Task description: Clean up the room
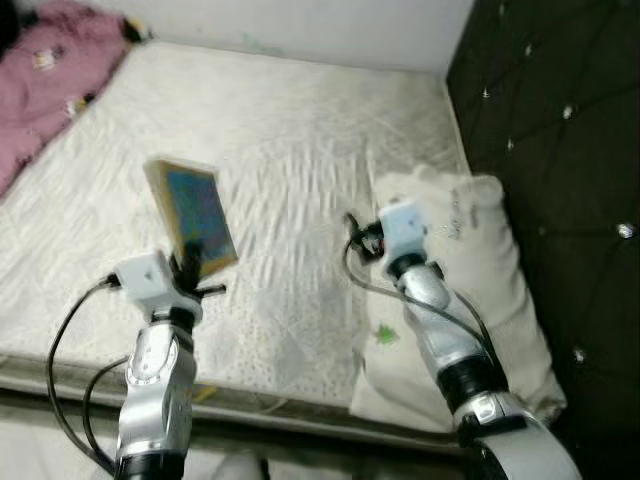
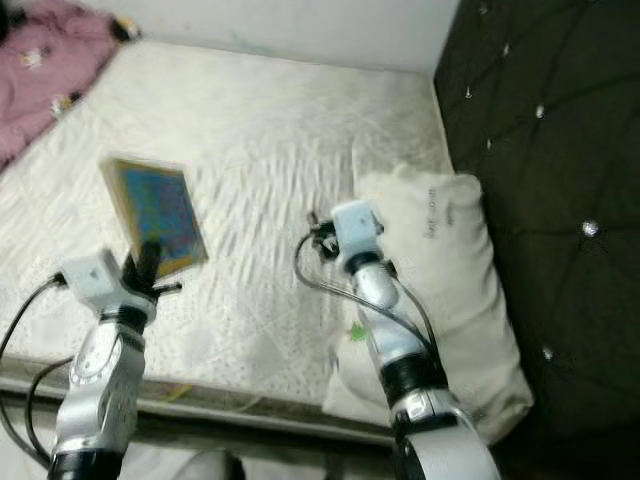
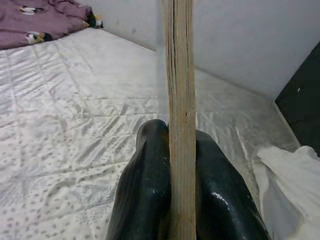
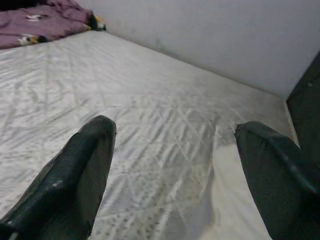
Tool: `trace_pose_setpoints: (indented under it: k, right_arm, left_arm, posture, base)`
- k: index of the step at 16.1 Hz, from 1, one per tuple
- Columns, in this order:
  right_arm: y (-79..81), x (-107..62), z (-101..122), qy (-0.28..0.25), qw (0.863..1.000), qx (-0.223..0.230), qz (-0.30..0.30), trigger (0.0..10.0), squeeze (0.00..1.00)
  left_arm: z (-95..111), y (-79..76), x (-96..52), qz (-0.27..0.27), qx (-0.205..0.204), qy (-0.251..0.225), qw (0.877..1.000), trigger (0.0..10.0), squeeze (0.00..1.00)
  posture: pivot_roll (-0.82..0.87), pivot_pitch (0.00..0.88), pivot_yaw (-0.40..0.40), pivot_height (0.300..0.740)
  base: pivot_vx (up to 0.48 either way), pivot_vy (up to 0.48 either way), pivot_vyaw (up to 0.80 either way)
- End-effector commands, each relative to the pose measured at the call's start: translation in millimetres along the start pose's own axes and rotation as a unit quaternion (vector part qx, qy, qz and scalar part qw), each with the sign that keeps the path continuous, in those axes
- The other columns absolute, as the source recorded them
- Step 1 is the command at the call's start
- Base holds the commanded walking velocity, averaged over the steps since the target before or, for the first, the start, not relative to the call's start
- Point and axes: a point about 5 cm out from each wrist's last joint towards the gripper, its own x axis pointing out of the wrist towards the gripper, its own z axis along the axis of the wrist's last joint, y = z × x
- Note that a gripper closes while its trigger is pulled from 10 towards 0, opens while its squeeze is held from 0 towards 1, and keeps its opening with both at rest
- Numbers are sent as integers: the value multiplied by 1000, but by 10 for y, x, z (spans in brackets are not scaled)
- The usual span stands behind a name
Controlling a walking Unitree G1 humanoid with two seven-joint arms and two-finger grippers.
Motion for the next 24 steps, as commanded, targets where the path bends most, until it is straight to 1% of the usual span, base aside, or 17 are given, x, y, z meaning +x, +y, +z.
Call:
trace_pose_setpoints:
  k: [1,3,4,5,7,10,11,12,14,15,17,18,22,24]
  right_arm:
    - [-153,-59,-92,17,1000,-4,-24,10000,0]
    - [-161,-65,-102,18,1000,-2,-24,10000,0]
    - [-167,-73,-113,19,999,-1,-26,10000,0]
    - [-173,-90,-134,23,999,2,-27,10000,0]
    - [-178,-86,-147,27,999,2,-27,10000,0]
    - [-165,-65,-128,25,999,4,-21,10000,0]
    - [-155,-69,-135,26,999,6,-19,10000,0]
    - [-145,-87,-149,26,999,15,-19,10000,0]
    - [-75,-129,-155,25,999,30,-15,10000,0]
    - [-66,-152,-150,23,999,34,-14,10000,0]
    - [-83,-166,-137,24,999,37,-15,10000,0]
    - [-83,-177,-128,24,999,37,-12,10000,0]
    - [-9,-179,-107,17,999,41,-8,10000,0]
    - [14,-191,-120,17,999,45,-8,10000,0]
  left_arm:
    - [43,-161,24,-25,-7,-13,1000,10000,0]
    - [30,-141,18,-17,-6,-11,1000,10000,0]
    - [46,-129,12,-14,3,-16,1000,10000,0]
    - [84,-57,-7,-1,21,-18,1000,10000,0]
    - [114,-5,-23,1,22,-20,1000,10000,0]
    - [114,78,-54,17,45,-15,999,10000,0]
    - [110,157,-111,31,59,-14,998,10000,0]
    - [97,271,-197,56,83,-13,995,10000,0]
    - [79,482,-352,88,104,-5,991,10000,0]
    - [77,537,-404,90,113,1,990,10000,0]
    - [78,536,-409,87,118,4,989,10000,0]
    - [75,485,-381,77,111,4,991,10000,0]
    - [53,365,-339,49,103,9,993,10000,0]
    - [70,343,-345,43,105,6,993,10000,0]
  posture:
    - [32,57,-36,740]
    - [35,57,-34,740]
    - [40,56,-34,740]
    - [48,61,-33,740]
    - [55,65,-42,740]
    - [67,84,-45,740]
    - [74,91,-41,740]
    - [77,97,-38,740]
    - [76,110,-37,740]
    - [64,132,-40,740]
    - [59,147,-43,740]
    - [58,153,-41,740]
    - [60,155,-19,740]
    - [68,147,-11,740]
  base:
    - [0,0,0]
    - [0,0,0]
    - [0,0,0]
    - [0,0,0]
    - [0,0,0]
    - [0,0,0]
    - [0,0,0]
    - [0,0,0]
    - [0,0,0]
    - [0,0,0]
    - [0,0,-259]
    - [0,0,-738]
    - [0,0,-744]
    - [0,0,-200]
